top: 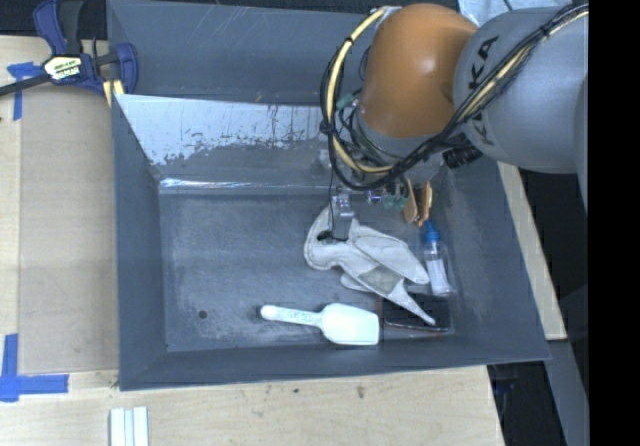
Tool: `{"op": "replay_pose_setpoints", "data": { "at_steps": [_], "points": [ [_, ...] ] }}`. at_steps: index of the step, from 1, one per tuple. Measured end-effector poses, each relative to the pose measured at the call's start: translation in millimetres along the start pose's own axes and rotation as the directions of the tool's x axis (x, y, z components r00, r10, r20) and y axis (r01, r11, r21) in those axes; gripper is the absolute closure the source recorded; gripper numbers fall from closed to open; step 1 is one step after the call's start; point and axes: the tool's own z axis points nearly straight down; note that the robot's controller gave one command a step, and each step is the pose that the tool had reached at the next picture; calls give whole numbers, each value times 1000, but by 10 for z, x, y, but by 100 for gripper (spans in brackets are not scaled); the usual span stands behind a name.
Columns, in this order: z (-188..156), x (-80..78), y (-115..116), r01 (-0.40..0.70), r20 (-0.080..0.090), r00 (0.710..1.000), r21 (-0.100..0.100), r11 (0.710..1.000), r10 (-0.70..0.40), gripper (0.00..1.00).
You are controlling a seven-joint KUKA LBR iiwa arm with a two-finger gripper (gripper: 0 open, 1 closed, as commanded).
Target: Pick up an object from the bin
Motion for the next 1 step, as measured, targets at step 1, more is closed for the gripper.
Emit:
{"op": "replay_pose_setpoints", "data": {
  "at_steps": [1],
  "points": [
    [-52, -16, -2, -1, 8, 1000, -1, 1000, 1, 0]
  ]
}}
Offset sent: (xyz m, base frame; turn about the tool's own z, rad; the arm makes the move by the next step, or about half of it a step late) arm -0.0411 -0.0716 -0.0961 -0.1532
